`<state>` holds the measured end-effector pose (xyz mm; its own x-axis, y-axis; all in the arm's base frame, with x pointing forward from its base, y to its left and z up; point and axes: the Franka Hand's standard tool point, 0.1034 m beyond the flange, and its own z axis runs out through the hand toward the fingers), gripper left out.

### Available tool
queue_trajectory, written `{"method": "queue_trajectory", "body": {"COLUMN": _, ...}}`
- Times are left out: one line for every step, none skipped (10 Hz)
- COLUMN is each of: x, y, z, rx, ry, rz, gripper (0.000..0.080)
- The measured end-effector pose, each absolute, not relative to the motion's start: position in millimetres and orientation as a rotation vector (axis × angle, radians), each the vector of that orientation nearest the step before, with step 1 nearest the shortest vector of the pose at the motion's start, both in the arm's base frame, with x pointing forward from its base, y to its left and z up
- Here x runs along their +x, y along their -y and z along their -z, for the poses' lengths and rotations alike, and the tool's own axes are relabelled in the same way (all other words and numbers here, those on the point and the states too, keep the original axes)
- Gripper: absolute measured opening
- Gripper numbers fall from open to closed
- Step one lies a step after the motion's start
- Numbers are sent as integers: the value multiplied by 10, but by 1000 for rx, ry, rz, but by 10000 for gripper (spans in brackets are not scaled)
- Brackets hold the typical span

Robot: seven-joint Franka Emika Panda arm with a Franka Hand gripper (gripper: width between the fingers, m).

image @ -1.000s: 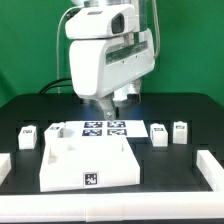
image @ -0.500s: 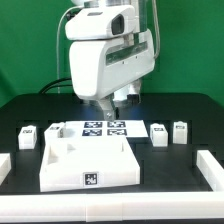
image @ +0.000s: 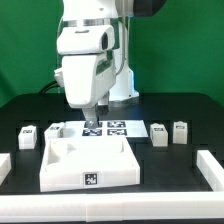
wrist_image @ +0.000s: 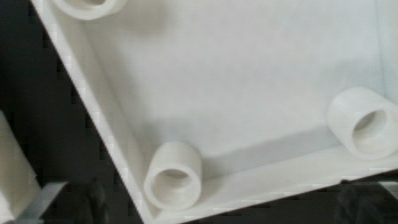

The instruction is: Assemble one leg

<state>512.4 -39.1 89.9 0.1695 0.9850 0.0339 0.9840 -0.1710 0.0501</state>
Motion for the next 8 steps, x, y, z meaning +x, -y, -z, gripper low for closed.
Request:
{"method": "queue_trajectory", "body": {"x": 5116, "y": 390, "z": -894, "rx": 2399, "ry": -2005, "rz": -85, "gripper": 650}}
{"method": "queue_trajectory", "body": {"x": 5119, "y": 393, "z": -893, "rx": 2399, "ry": -2004, "rz": -86, "gripper": 650}}
{"method": "queue_trajectory", "body": {"x": 5116, "y": 393, "z": -887, "rx": 2400, "ry": -2005, "rz": -85, "gripper": 650}}
{"method": "queue_trajectory", "body": {"x": 5107, "y": 402, "z": -868, "rx": 2389, "ry": -2016, "rz": -86, "gripper": 650}}
{"method": "queue_trajectory", "body": {"x": 5047, "y": 458, "z": -787, "rx": 2239, "ry": -2140, "rz": -115, "gripper": 650}}
{"method": "queue_trajectory", "body": {"x": 4880, "y": 453, "z": -686, "rx": 2166, "ry": -2213, "rz": -87, "gripper": 650}}
{"method": "queue_trajectory", "body": {"x": 4790, "y": 417, "z": -634, "rx": 2099, "ry": -2276, "rz": -54, "gripper": 650}}
{"method": "queue_trajectory", "body": {"x": 4711, "y": 389, "z": -589, "rx": 2041, "ry": -2327, "rz": -30, "gripper": 650}}
